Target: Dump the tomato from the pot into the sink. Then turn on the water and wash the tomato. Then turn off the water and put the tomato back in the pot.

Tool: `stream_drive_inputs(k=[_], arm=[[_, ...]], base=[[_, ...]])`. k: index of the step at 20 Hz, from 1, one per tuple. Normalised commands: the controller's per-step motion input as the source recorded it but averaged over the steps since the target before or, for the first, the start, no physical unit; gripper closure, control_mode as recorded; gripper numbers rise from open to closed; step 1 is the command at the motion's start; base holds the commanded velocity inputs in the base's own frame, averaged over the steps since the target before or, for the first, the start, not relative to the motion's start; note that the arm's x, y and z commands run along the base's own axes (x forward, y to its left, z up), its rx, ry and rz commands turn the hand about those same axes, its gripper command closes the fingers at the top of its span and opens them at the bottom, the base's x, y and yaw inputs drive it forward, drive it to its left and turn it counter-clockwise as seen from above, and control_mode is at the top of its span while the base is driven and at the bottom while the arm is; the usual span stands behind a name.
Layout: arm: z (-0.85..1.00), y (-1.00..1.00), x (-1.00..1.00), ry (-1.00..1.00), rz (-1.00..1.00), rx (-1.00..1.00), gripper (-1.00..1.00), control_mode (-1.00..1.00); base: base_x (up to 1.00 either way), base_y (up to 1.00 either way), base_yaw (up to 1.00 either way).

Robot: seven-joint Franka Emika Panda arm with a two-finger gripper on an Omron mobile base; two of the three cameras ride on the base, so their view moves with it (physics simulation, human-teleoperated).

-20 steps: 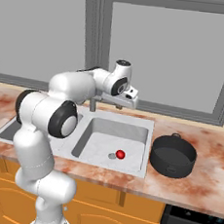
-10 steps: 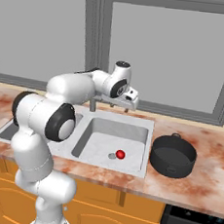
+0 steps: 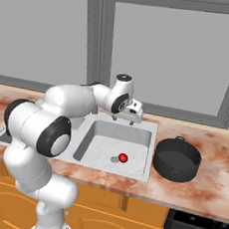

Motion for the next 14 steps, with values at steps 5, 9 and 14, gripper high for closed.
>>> stream_drive_inputs(k=[5, 9, 14], arm=[[-0.24, -0.12, -0.08, 0.01, 0.07, -0.02, -1.0, -1.0], [-0.31, -0.03, 0.0, 0.0, 0.08, 0.0, -1.0, -1.0], [-0.27, -0.06, 0.0, 0.0, 0.07, 0.0, -1.0, -1.0]], base=[[0.0, 0.0, 0.0], [0.0, 0.0, 0.0], [0.0, 0.0, 0.0]])
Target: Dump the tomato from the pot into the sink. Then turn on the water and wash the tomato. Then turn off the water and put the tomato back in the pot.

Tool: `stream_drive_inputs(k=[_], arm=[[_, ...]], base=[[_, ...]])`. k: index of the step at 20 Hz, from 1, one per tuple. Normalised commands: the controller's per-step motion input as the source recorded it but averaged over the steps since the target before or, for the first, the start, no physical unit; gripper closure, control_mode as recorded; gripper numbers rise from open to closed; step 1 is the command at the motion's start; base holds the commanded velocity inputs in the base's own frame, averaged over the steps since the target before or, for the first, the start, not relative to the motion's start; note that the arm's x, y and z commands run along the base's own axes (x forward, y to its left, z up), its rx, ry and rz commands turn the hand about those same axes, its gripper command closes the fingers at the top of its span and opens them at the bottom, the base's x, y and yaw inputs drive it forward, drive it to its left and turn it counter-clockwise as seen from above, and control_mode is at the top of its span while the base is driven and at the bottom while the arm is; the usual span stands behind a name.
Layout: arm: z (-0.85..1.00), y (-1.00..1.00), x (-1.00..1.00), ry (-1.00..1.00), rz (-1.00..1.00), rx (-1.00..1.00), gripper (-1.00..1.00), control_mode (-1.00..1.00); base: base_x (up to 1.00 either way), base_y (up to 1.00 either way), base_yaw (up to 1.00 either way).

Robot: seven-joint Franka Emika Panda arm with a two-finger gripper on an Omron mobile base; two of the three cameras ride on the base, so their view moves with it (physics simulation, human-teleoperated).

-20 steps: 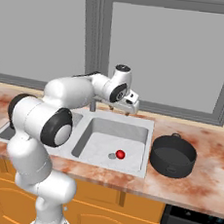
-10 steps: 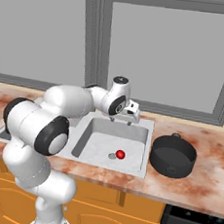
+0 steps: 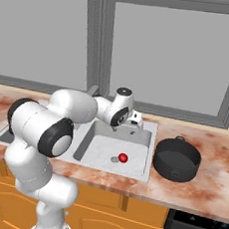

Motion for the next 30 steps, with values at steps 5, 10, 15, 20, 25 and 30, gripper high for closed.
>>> stream_drive_inputs(k=[5, 10, 15, 20, 25, 30], arm=[[-0.18, -0.01, 0.0, 0.01, 0.04, 0.0, -1.0, -1.0], [-0.23, 0.0, 0.0, 0.05, 0.03, 0.0, -1.0, -1.0], [-0.2, 0.0, 0.0, 0.05, 0.02, 0.0, -1.0, -1.0], [-0.03, -0.01, 0.0, 0.08, 0.0, 0.01, -1.0, -1.0], [-0.06, 0.0, 0.0, 0.02, 0.0, 0.0, -1.0, -1.0], [-0.21, 0.0, 0.02, 0.0, 0.0, 0.0, -1.0, -1.0]], base=[[0.0, 0.0, 0.0], [0.0, 0.0, 0.0], [0.0, 0.0, 0.0], [0.0, 0.0, 0.0], [0.0, 0.0, 0.0], [0.0, 0.0, 0.0]])
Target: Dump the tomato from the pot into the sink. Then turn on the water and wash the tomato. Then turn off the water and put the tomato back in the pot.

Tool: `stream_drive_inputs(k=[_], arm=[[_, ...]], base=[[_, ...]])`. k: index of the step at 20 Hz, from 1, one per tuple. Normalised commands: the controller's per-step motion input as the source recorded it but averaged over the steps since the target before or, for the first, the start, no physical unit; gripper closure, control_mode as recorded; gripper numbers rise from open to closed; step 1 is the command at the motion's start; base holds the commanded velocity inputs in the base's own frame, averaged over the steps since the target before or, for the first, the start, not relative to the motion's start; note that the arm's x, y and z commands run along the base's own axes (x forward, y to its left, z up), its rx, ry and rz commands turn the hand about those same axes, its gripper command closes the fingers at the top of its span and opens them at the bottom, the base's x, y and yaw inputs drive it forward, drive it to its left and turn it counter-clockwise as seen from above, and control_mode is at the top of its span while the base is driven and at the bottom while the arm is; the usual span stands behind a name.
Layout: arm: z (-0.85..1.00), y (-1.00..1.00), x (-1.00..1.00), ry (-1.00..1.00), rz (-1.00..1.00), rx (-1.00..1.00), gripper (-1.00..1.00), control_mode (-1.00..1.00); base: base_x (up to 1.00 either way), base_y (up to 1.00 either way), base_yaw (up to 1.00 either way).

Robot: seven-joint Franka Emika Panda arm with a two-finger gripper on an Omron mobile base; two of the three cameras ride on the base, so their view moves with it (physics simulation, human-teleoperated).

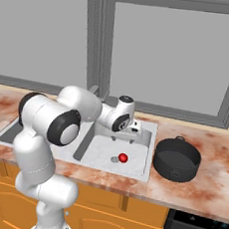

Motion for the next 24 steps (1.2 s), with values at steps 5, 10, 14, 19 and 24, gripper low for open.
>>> stream_drive_inputs(k=[5, 10, 14, 19, 24], arm=[[-0.29, 0.0, 0.0, 0.0, 0.0, 0.0, -1.0, -1.0], [-0.21, 0.0, 0.03, 0.0, 0.0, 0.0, -1.0, -1.0], [-0.2, 0.0, 0.07, 0.0, 0.0, 0.0, -1.0, -1.0], [-0.19, -0.03, 0.11, 0.0, 0.0, 0.0, -1.0, -1.0], [-0.17, -0.16, 0.01, 0.0, 0.0, 0.0, -1.0, -1.0]], base=[[0.0, 0.0, 0.0], [0.0, 0.0, 0.0], [0.0, 0.0, 0.0], [0.0, 0.0, 0.0], [0.0, 0.0, 0.0]])
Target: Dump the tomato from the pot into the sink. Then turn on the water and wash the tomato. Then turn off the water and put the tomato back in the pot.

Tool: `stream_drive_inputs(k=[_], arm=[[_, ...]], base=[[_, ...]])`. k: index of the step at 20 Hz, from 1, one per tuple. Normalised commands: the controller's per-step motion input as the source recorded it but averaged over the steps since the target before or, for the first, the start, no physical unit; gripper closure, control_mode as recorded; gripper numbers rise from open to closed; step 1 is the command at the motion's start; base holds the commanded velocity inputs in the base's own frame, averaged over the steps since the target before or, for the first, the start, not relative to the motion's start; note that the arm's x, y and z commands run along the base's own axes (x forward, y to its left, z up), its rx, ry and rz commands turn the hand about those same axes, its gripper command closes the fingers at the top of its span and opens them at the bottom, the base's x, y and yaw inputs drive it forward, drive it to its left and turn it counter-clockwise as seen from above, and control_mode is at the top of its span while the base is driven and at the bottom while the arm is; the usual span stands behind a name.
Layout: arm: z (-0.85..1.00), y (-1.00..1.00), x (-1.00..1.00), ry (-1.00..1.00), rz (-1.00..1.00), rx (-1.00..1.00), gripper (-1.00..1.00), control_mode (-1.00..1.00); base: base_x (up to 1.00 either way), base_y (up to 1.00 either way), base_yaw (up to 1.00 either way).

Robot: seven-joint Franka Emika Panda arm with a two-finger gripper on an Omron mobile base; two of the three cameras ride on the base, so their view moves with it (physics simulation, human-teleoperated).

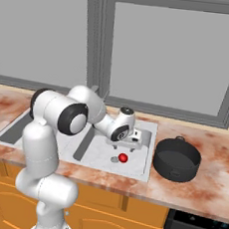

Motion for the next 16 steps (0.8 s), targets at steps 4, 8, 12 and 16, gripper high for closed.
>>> stream_drive_inputs(k=[4, 8, 12, 16], arm=[[-0.19, -0.04, 0.0, 0.0, 0.0, 0.0, -1.0, -1.0], [-0.18, 0.0, 0.02, 0.0, 0.0, 0.0, -1.0, -1.0], [-0.13, 0.0, 0.02, 0.0, 0.0, 0.0, -1.0, -1.0], [-0.1, 0.0, 0.06, 0.0, 0.0, 0.0, -1.0, -1.0]], base=[[0.0, 0.0, 0.0], [0.0, 0.0, 0.0], [0.0, 0.0, 0.0], [0.0, 0.0, 0.0]])
